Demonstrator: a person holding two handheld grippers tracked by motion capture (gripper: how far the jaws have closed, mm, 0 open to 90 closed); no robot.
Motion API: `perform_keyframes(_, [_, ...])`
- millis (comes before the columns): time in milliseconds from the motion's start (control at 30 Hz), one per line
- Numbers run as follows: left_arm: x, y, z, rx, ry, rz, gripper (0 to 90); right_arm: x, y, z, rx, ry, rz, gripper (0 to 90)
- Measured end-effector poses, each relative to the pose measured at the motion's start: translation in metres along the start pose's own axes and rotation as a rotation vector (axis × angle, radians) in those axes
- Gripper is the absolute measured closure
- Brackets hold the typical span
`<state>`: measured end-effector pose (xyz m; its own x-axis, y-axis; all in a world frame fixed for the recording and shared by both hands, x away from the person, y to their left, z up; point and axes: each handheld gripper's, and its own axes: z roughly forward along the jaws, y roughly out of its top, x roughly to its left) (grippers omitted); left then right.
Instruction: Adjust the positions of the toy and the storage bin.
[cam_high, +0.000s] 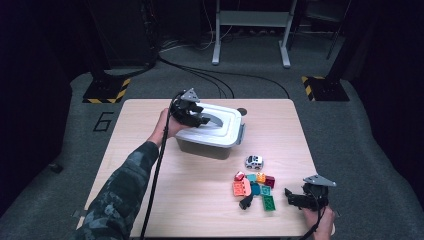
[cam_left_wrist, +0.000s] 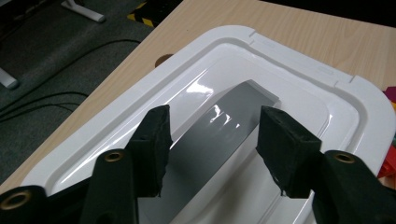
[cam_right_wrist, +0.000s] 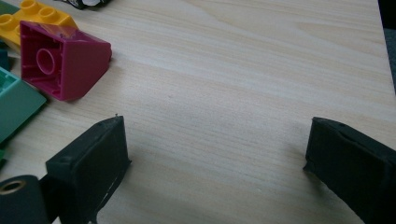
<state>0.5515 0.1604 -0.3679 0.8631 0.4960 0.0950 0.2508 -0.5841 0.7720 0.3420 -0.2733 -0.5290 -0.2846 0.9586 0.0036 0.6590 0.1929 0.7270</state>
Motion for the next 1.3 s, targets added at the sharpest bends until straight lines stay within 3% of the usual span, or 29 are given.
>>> perform_keyframes(100, [0.002,-0.002,-0.001,-0.022,-0.016,-0.028,46.6,0.0,0.0,0.0,-0.001,0.0,-0.001,5.0])
perform_keyframes(433, [-0.004,-0.003,-0.005,0.003,0.002,-0.006,47.9,0.0,0.0,0.0,-0.001,0.001,0.002,5.1])
perform_keyframes(533, [-0.005,-0.002,-0.006,0.022,-0.004,0.018,48.2,0.0,0.0,0.0,-0.001,0.0,0.001,5.1])
perform_keyframes(600, [-0.006,-0.002,-0.003,0.051,0.013,0.035,45.5,0.0,0.0,0.0,-0.002,0.002,0.001,5.1])
perform_keyframes(700, [-0.004,-0.003,0.001,0.054,0.003,0.035,41.6,0.0,0.0,0.0,-0.002,0.002,0.001,5.3])
perform_keyframes(1033, [-0.011,-0.002,0.0,0.074,0.009,0.069,48.3,0.0,0.0,0.0,-0.002,0.002,0.002,5.3])
perform_keyframes(1167, [-0.015,-0.001,0.0,0.092,0.019,0.071,51.3,0.0,0.0,0.0,-0.003,0.002,0.001,5.3])
perform_keyframes(1300, [-0.02,0.0,-0.001,0.102,0.036,0.048,52.3,0.0,0.0,0.0,-0.003,0.002,0.001,5.5])
